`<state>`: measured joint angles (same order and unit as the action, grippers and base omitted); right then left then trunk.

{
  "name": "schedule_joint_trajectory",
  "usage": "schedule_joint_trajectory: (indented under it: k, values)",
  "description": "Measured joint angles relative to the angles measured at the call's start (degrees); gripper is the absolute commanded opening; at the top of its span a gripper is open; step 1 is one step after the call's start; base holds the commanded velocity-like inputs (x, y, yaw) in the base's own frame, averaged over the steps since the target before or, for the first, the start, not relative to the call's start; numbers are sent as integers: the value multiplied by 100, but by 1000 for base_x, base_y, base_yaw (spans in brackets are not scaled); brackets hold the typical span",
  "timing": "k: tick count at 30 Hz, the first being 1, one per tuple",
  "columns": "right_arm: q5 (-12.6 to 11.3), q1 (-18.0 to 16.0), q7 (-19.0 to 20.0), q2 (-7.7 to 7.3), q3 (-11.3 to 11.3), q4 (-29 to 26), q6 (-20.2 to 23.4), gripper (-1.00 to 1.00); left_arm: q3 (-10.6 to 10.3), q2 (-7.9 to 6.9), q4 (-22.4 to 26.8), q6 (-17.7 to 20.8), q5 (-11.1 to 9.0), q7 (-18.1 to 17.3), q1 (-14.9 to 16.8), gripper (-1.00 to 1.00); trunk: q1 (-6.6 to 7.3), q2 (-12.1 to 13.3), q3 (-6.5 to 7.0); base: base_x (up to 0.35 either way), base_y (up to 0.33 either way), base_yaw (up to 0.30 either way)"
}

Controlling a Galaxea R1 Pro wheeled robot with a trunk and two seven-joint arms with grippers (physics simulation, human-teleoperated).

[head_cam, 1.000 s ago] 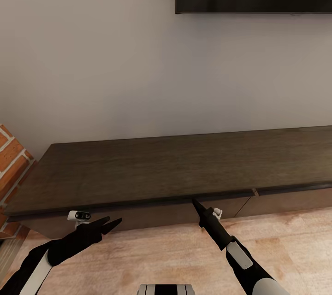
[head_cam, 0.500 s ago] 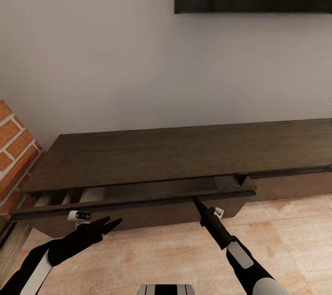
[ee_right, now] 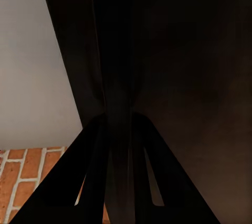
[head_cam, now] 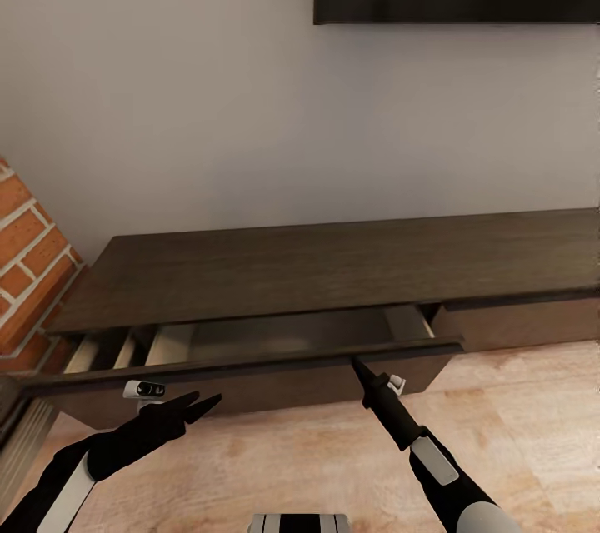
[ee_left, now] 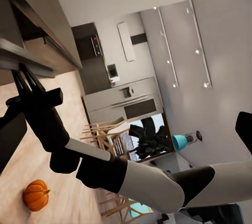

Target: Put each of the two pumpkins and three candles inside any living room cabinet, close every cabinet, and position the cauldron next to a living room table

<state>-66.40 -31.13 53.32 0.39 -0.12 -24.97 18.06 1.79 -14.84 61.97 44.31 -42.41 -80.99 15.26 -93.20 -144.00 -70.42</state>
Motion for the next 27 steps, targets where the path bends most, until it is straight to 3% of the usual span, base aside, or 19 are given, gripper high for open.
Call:
schedule_joint_trajectory:
  k: [11, 27]
  values:
    - [-9, 0, -1, -4, -21, 1, -1, -100, 0, 0, 65, 0, 0, 0, 0, 100, 1, 0, 0, -92, 0, 0]
    - [12, 1, 0, -3, -161, 3, -17, -100, -17, 9, 71, 0, 9, 16, 0, 100, 0, 0, 0, -209, 0, 0]
